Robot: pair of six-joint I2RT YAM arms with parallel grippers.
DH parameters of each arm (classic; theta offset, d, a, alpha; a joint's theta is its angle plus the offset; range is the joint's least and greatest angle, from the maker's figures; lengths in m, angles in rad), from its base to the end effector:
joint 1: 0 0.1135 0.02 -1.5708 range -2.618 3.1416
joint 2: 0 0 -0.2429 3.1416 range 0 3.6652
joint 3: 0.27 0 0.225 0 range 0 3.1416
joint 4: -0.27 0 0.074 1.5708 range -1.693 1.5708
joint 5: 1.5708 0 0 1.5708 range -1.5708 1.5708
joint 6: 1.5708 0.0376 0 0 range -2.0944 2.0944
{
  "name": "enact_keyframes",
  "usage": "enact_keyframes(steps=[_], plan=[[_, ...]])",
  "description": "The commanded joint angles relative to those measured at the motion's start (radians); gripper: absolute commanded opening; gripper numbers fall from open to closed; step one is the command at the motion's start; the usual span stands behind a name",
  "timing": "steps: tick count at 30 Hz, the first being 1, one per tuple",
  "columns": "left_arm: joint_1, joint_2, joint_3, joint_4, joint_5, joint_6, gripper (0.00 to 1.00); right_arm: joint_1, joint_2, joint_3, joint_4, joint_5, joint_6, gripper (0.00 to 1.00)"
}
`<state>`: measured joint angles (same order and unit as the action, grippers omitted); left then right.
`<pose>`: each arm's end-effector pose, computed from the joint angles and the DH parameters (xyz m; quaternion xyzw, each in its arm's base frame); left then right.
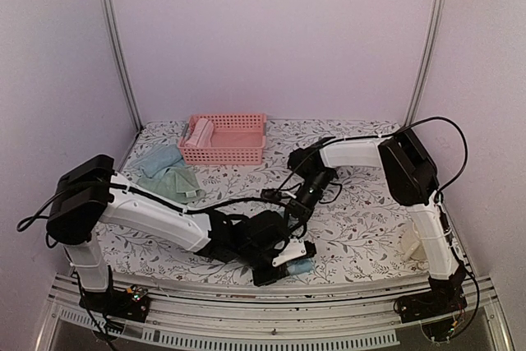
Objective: Roll the towels
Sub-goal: Roll the towel at the center of the board.
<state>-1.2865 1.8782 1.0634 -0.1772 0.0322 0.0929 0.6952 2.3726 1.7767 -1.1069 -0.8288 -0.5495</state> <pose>0.0962 -0.3334 0.1350 0.6133 0.7363 -0.1731 0.2273 0.2853 0.2741 0.1118 0.5109 -0.7576 -0.3963 0.0895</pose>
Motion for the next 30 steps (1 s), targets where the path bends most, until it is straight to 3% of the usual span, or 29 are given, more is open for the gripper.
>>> enact_keyframes(steps=[1, 8, 13, 17, 22, 30], plan=[[0.074, 0.053, -0.014, -0.048, 0.181, -0.078, 0.00, -0.031, -0.072, 0.035, 0.047, 0.100, -0.021, 0.26], [0.165, 0.079, -0.056, 0.017, 0.393, -0.158, 0.00, -0.162, -0.366, -0.017, 0.071, 0.041, -0.039, 0.32], [0.249, 0.150, -0.104, 0.109, 0.579, -0.246, 0.00, -0.171, -0.658, -0.306, 0.259, 0.033, -0.113, 0.32], [0.287, 0.212, -0.110, 0.146, 0.683, -0.292, 0.00, -0.077, -0.800, -0.544, 0.372, 0.122, -0.216, 0.32], [0.325, 0.245, -0.128, 0.189, 0.749, -0.353, 0.00, 0.117, -0.837, -0.723, 0.437, 0.286, -0.288, 0.32], [0.334, 0.261, -0.105, 0.171, 0.758, -0.367, 0.01, 0.271, -0.759, -0.795, 0.615, 0.455, -0.271, 0.39]])
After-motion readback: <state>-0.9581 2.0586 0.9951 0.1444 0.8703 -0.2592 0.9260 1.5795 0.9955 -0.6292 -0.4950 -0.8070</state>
